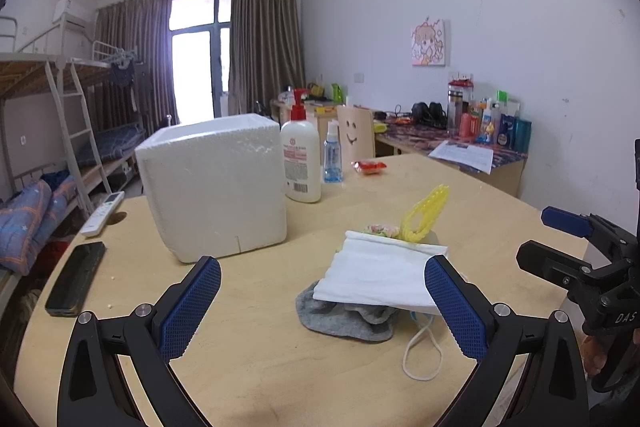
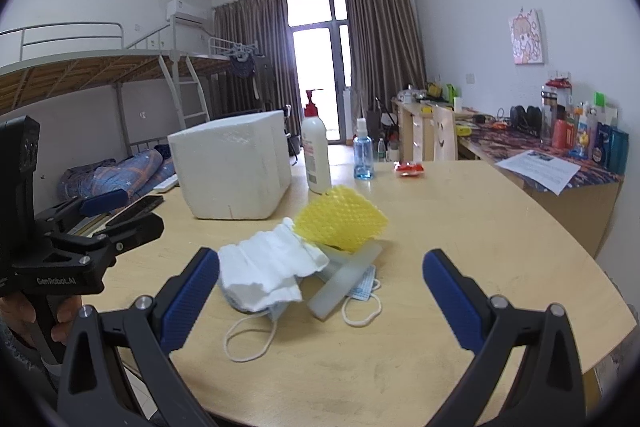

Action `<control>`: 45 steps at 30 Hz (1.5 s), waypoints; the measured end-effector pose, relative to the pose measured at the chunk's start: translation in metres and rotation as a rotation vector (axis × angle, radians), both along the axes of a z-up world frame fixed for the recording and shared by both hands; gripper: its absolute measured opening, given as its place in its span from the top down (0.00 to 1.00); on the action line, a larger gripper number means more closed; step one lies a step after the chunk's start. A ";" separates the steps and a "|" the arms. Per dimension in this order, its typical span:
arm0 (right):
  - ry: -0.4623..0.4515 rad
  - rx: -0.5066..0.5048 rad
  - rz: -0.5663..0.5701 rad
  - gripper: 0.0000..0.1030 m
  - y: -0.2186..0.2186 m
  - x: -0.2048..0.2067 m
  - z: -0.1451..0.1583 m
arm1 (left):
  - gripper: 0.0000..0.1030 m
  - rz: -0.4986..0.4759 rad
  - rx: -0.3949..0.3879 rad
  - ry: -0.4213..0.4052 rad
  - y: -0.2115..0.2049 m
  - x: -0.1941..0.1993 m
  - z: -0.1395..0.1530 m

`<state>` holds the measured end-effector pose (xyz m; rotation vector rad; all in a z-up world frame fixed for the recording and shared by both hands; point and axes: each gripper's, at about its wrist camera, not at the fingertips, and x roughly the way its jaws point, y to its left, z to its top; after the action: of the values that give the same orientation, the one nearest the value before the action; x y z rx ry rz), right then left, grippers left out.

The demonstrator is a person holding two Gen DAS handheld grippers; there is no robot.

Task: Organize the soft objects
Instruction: 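Move the right tool to the yellow foam net while the left tool approaches the white tissue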

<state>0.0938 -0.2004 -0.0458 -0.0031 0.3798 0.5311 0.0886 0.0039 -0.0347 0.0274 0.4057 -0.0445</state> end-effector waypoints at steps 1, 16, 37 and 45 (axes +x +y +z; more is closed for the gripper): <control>0.006 -0.002 -0.001 0.00 0.000 0.003 -0.001 | 0.01 -0.002 0.003 0.007 0.000 0.003 -0.001; 0.083 -0.055 0.002 0.00 0.016 0.042 -0.004 | 0.01 -0.034 -0.024 0.163 0.005 0.054 -0.023; 0.208 -0.143 0.038 0.00 0.056 0.099 -0.002 | 0.01 -0.153 -0.024 0.252 -0.001 0.088 -0.038; 0.296 -0.080 0.037 0.18 0.041 0.111 -0.008 | 0.01 -0.242 -0.023 0.272 -0.014 0.089 -0.039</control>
<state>0.2053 -0.1592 -0.0538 -0.0081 0.6913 0.5538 0.1772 -0.0105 -0.0733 0.0475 0.6721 -0.2941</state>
